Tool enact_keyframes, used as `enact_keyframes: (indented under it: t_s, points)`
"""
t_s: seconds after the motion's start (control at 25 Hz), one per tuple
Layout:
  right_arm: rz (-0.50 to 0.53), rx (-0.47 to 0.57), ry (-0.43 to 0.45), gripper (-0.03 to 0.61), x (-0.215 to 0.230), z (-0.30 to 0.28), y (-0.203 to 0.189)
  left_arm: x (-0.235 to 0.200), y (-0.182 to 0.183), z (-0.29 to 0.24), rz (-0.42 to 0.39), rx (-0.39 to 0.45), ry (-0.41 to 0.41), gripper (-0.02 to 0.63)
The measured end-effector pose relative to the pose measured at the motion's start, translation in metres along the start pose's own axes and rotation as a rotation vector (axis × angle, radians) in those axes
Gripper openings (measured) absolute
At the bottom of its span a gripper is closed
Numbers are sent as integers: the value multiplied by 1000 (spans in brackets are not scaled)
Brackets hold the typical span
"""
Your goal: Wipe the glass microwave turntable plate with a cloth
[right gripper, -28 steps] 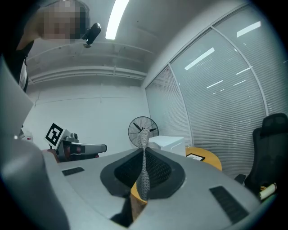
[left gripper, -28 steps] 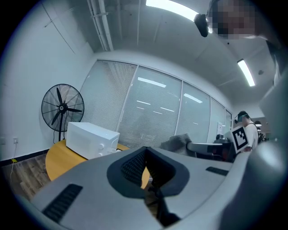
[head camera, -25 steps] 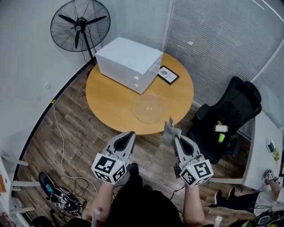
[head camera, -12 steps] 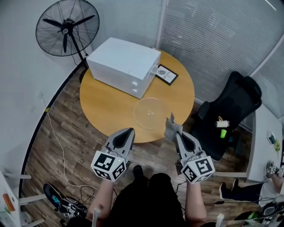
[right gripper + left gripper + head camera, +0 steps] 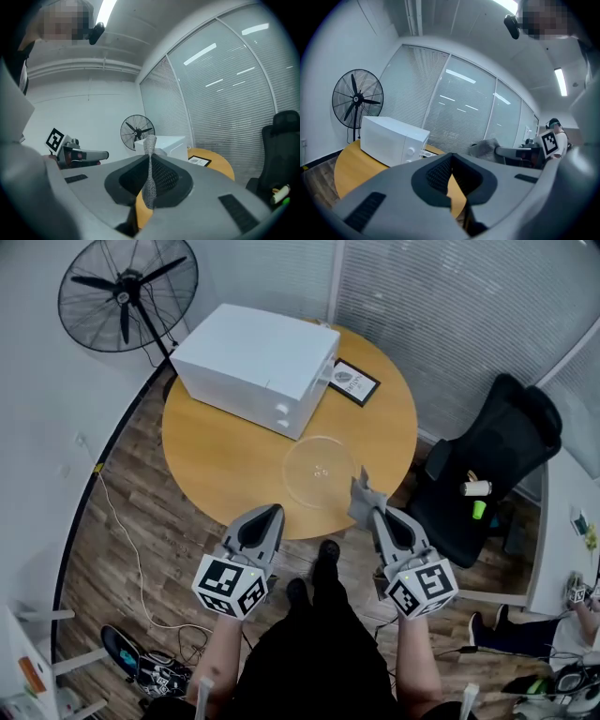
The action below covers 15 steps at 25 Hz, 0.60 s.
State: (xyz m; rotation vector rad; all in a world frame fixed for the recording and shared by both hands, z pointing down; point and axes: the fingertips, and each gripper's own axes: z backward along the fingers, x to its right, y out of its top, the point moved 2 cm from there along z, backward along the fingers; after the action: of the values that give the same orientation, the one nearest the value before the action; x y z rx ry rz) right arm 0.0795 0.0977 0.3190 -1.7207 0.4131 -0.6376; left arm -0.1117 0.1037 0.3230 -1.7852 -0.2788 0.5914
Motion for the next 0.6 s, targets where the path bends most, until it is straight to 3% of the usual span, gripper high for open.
enact_keyframes:
  t_s: [0.6]
  points:
    - [-24,-21,89,22,77,-84,14,-39,17,-90,25,-37,76,-4]
